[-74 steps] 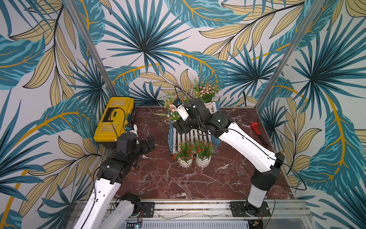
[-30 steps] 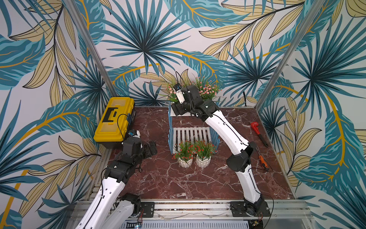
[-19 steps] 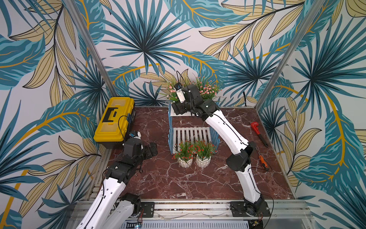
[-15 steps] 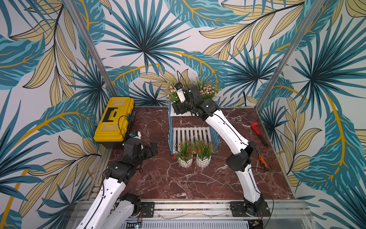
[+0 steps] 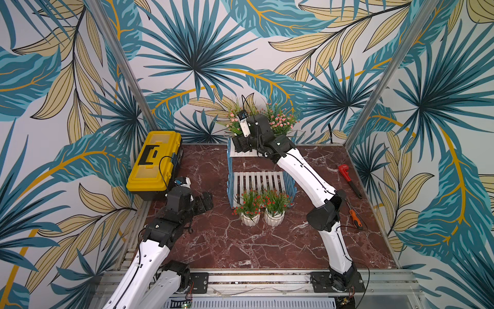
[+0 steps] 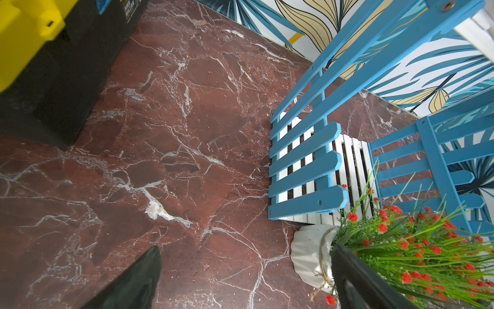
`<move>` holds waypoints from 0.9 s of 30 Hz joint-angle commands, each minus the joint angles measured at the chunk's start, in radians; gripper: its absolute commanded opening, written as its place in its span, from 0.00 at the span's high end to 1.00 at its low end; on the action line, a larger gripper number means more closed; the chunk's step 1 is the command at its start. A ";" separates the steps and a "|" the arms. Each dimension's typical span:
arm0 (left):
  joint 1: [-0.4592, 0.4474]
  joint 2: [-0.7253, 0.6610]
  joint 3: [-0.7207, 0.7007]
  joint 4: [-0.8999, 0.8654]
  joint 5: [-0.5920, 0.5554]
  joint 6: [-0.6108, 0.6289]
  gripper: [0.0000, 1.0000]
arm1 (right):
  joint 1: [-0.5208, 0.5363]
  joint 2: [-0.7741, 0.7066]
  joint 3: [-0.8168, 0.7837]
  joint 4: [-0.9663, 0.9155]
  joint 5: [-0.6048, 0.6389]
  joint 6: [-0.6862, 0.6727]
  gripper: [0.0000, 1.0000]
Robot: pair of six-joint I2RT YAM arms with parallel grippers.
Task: Place the baby's breath potted plants on the rack by color
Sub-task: Place the baby's breath potted plant on the rack.
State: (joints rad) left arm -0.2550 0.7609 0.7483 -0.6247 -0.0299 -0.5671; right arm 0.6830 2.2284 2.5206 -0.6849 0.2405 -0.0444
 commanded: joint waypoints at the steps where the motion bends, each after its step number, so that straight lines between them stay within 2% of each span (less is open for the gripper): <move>1: -0.004 -0.015 -0.008 0.014 0.010 -0.003 0.00 | -0.007 -0.021 -0.044 0.051 0.001 0.031 0.70; 10: -0.004 -0.014 -0.005 0.013 0.005 -0.008 0.01 | -0.008 -0.048 -0.057 0.044 0.005 0.044 0.70; 22: -0.005 -0.025 -0.010 0.015 0.018 -0.013 0.01 | -0.007 -0.124 -0.214 0.103 -0.003 0.079 0.72; 27: -0.005 -0.016 -0.013 0.014 0.018 -0.020 0.01 | -0.007 -0.125 -0.231 0.106 0.001 0.092 0.71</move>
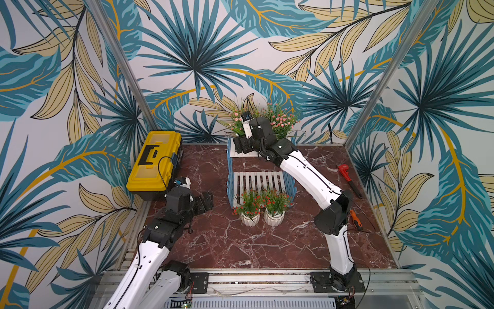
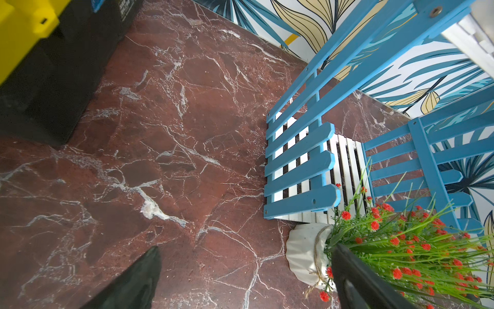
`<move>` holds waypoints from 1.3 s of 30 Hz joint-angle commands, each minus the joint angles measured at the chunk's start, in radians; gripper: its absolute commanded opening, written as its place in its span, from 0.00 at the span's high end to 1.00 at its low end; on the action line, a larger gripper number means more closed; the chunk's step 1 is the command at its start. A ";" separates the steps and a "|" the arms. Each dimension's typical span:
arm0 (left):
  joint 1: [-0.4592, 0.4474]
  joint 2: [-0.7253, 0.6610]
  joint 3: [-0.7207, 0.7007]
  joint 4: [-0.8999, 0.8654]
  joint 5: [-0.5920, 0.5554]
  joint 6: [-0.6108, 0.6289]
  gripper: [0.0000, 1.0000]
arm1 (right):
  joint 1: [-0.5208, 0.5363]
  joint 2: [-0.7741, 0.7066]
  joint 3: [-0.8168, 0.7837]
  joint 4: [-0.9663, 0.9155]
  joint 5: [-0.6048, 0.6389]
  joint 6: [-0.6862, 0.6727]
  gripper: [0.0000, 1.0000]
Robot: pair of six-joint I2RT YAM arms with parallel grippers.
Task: Place the baby's breath potted plants on the rack by color
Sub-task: Place the baby's breath potted plant on the rack.
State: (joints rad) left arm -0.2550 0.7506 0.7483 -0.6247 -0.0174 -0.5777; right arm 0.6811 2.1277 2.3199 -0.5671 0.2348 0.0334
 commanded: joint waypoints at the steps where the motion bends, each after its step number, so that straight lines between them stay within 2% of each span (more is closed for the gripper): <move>1: -0.004 -0.004 -0.013 0.014 0.005 -0.010 0.01 | -0.006 -0.026 -0.037 -0.007 0.005 0.016 0.70; 4: -0.004 -0.001 -0.012 0.014 0.007 -0.010 0.01 | -0.006 -0.035 -0.058 0.008 0.004 0.021 0.65; 11: -0.005 -0.002 -0.012 0.014 0.011 -0.013 0.01 | -0.005 -0.059 -0.085 0.022 0.007 0.052 0.63; 14: -0.004 0.002 -0.012 0.014 0.013 -0.010 0.01 | -0.005 -0.057 -0.087 0.024 0.011 0.057 0.56; 20: -0.005 0.007 -0.006 0.014 0.017 -0.005 0.01 | -0.006 -0.059 -0.095 0.022 -0.003 0.062 0.55; 21: -0.005 0.009 -0.004 0.014 0.019 -0.006 0.01 | -0.005 -0.062 -0.097 0.024 -0.004 0.063 0.51; 25: -0.004 0.023 0.002 0.014 0.028 -0.008 0.01 | -0.005 -0.071 -0.103 0.026 0.011 0.050 0.25; 28: -0.004 0.031 0.006 0.013 0.028 -0.011 0.01 | -0.005 -0.078 -0.103 0.022 0.009 0.044 0.15; 33: -0.004 0.039 0.012 0.013 0.026 -0.008 0.01 | -0.005 -0.090 -0.117 0.032 0.006 0.040 0.07; 34: -0.004 0.039 0.014 0.014 0.025 -0.006 0.01 | -0.005 -0.093 -0.122 0.037 0.003 0.040 0.01; 39: -0.004 0.043 0.017 0.013 0.025 -0.004 0.00 | -0.006 -0.105 -0.130 0.061 -0.014 0.046 0.01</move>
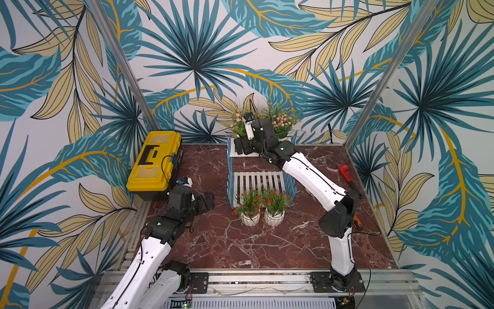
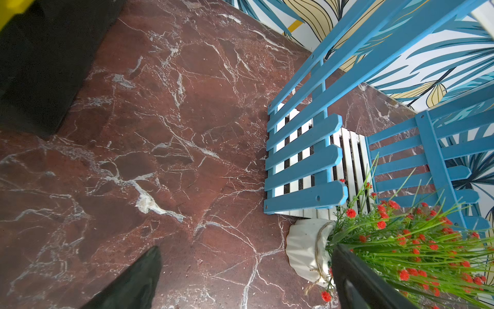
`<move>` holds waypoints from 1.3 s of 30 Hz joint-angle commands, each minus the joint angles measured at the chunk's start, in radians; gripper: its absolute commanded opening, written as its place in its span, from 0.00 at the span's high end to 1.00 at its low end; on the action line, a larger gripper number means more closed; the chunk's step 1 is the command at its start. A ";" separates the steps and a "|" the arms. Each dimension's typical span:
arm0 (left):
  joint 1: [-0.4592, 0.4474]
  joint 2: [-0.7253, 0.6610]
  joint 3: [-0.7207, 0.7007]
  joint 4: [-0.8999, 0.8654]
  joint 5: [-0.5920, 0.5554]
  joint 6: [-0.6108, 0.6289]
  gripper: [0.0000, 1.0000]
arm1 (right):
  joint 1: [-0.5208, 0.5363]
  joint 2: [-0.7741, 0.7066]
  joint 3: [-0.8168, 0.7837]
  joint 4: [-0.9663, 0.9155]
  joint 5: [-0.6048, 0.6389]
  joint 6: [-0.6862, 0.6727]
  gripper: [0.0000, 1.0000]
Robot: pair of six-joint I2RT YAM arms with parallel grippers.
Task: Place the baby's breath potted plants on the rack by color
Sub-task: Place the baby's breath potted plant on the rack.
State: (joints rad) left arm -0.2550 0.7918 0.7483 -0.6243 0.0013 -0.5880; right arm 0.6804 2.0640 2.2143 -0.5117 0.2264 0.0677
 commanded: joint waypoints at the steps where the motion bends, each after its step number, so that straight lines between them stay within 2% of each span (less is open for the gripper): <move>1: -0.005 0.001 0.016 0.014 0.006 0.009 0.01 | -0.005 -0.042 -0.024 0.009 -0.008 0.011 0.01; 26: -0.005 0.046 0.047 0.013 0.016 0.018 0.00 | 0.001 -0.153 -0.066 0.030 -0.017 -0.011 0.00; 34: -0.004 0.074 0.066 0.013 0.025 0.036 0.01 | 0.017 -0.225 -0.120 0.039 0.001 -0.035 0.00; 39: -0.005 0.095 0.077 0.013 0.082 0.054 0.01 | 0.037 -0.325 -0.211 0.062 0.015 -0.049 0.01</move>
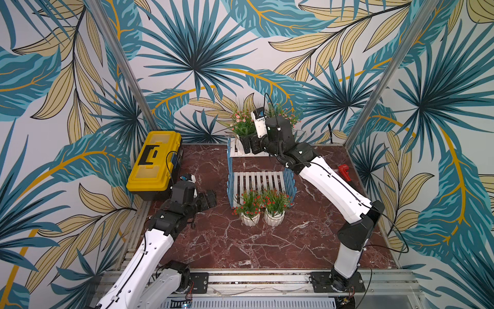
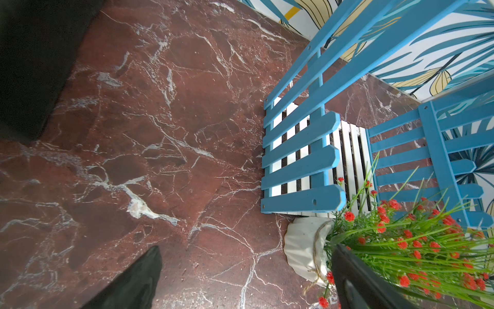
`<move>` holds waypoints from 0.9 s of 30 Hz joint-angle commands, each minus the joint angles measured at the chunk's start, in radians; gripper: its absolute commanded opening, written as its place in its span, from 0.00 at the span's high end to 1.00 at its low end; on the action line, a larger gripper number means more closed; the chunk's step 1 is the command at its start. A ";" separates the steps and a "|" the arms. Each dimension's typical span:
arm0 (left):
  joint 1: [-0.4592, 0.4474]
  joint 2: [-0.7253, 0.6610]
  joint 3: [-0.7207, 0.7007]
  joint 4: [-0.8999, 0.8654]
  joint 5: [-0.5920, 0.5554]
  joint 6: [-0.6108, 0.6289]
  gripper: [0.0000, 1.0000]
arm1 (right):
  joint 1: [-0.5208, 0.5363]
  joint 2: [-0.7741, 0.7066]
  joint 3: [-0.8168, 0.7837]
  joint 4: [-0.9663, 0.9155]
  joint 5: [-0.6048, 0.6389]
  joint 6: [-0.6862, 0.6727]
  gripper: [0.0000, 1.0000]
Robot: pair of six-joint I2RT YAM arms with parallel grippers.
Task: Place the baby's breath potted plants on the rack by color
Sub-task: Place the baby's breath potted plant on the rack, then pick up the baby's breath potted plant from the center of the board.
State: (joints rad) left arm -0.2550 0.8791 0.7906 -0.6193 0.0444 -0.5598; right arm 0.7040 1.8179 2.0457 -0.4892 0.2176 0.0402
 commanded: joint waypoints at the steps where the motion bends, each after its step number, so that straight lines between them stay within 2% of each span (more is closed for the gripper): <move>1: -0.004 0.010 0.035 0.009 0.046 0.027 0.01 | 0.017 -0.099 -0.065 0.042 0.026 -0.022 0.01; 8: -0.014 0.052 0.023 0.002 0.122 0.038 0.01 | 0.052 -0.314 -0.365 0.058 0.077 0.016 0.01; 10: -0.050 0.069 0.023 -0.032 0.079 0.035 0.01 | 0.055 -0.391 -0.486 0.070 0.096 0.041 0.01; 14: -0.192 0.063 -0.018 -0.050 -0.015 0.006 0.01 | 0.055 -0.516 -0.693 0.078 0.114 0.105 0.01; 18: -0.337 0.036 -0.103 -0.041 -0.095 -0.067 0.01 | 0.055 -0.574 -0.782 0.069 0.125 0.132 0.00; 19: -0.379 0.024 -0.129 -0.031 -0.145 -0.088 0.01 | 0.055 -0.582 -0.797 0.069 0.129 0.137 0.01; 23: -0.554 0.007 -0.244 0.073 -0.237 -0.136 0.01 | 0.055 -0.589 -0.839 0.083 0.140 0.144 0.01; 27: -0.735 0.020 -0.320 0.245 -0.350 -0.100 0.01 | 0.055 -0.585 -0.861 0.100 0.159 0.139 0.00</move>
State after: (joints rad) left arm -0.9142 0.9028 0.5045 -0.5358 -0.1802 -0.6628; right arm 0.7563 1.2446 1.2160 -0.4152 0.3458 0.1650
